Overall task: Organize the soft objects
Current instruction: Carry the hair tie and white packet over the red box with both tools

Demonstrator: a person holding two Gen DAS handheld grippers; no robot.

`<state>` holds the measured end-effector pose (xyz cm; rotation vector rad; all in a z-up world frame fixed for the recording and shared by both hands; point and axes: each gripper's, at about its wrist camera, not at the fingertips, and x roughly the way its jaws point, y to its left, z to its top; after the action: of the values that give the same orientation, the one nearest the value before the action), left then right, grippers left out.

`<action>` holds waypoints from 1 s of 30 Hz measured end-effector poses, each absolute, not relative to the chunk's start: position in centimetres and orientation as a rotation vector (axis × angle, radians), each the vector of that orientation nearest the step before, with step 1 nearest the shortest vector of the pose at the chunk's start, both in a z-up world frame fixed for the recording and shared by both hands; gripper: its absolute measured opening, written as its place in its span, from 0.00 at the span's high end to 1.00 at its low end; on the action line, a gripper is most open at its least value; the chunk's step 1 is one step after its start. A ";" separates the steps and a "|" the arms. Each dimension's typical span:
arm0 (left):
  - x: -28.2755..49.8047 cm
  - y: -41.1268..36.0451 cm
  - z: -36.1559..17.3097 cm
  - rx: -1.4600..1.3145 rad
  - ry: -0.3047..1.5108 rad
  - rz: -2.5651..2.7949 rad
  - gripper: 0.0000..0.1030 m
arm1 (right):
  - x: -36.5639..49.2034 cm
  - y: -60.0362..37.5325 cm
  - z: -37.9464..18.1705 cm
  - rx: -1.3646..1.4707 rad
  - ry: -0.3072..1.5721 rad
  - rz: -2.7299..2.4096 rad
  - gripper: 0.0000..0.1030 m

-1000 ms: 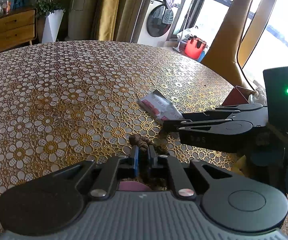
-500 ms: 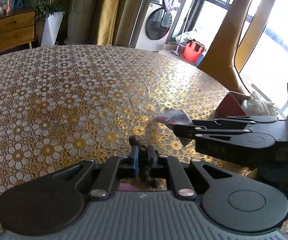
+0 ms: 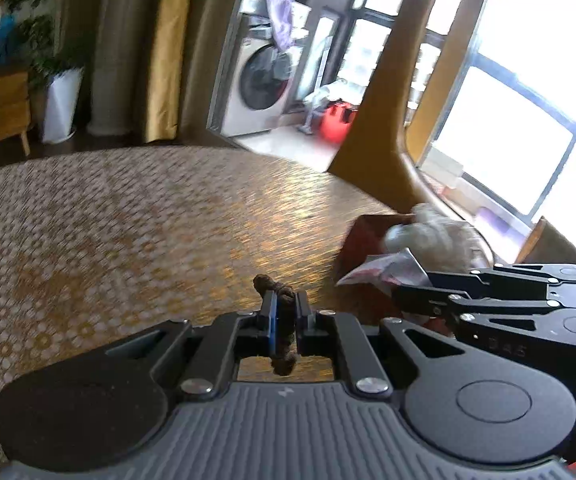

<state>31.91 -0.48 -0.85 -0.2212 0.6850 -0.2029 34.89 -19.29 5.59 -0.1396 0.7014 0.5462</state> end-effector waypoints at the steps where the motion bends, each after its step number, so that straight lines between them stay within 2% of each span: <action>1: 31.8 -1.2 -0.3 -0.216 0.678 -0.217 0.92 | 34.5 -20.1 6.1 -0.137 0.695 0.540 0.75; 15: 33.2 -11.9 3.7 -0.166 0.648 -0.405 0.92 | 31.7 -29.9 9.5 -0.140 0.617 0.388 0.75; 30: 40.8 -20.3 0.8 -0.141 0.722 -0.497 0.92 | 36.7 -34.5 6.1 -0.121 0.655 0.267 0.74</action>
<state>40.78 -20.35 0.77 -0.1413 0.7223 -0.4969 36.74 -34.47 6.06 -0.1213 0.6546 0.2673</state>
